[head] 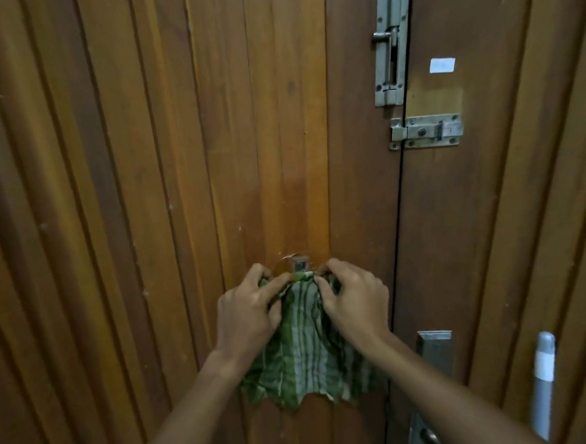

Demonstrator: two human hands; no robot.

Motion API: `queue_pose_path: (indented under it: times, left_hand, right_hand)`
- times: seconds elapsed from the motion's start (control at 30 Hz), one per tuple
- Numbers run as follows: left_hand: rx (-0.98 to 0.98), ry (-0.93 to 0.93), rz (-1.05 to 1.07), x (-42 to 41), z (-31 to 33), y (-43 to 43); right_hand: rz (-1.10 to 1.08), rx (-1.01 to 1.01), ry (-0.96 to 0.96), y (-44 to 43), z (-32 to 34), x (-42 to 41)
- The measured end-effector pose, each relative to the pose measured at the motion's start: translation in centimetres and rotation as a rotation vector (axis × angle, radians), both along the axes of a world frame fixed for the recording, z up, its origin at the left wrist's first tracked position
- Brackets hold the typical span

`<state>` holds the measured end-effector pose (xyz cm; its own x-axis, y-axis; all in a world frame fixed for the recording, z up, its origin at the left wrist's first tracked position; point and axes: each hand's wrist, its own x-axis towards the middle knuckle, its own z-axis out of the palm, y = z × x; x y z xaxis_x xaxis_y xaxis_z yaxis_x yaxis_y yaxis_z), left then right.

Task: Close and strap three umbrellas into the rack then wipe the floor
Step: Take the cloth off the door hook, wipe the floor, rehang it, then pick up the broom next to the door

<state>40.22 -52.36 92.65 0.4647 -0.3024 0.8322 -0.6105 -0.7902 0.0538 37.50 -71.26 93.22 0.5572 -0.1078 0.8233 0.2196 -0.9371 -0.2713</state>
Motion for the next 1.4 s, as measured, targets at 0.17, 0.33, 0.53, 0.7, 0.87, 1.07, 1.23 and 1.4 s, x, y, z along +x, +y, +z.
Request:
queue_pose_path:
  times: [0.17,0.33,0.53,0.7,0.87,1.07,1.23,1.4]
  left_hand:
    - [-0.104,0.046,-0.039,-0.5,-2.5,-0.4]
    - [-0.259,0.278,-0.146,-2.7,-6.5,-1.7]
    - [-0.325,0.530,-0.129,-6.8,-12.0,-3.7]
    - [-0.215,0.702,-0.063,-9.9,-18.2,-5.8]
    - [-0.115,0.806,-0.126,-12.8,-25.8,-10.2]
    - [-0.112,0.847,-0.321,-14.6,-29.8,-18.7]
    - [-0.069,0.955,-0.430,-16.3,-24.4,-27.4]
    - [-0.078,1.176,-0.417,-14.6,-23.0,-33.5]
  right_hand:
    - [0.141,0.172,0.022,-0.2,-4.8,-0.7]
    - [0.244,0.334,0.135,0.0,-8.1,-3.0]
    - [0.185,0.410,0.235,-1.0,-11.1,-5.1]
    - [0.046,0.354,0.359,-3.5,-13.8,-8.0]
    - [-0.105,0.411,0.529,-9.0,-17.2,-12.5]
    - [-0.267,0.660,0.602,-18.5,-20.7,-17.9]
    - [-0.272,0.700,0.701,-25.8,-20.2,-20.7]
    - [-0.177,0.682,0.794,-31.2,-18.5,-20.7]
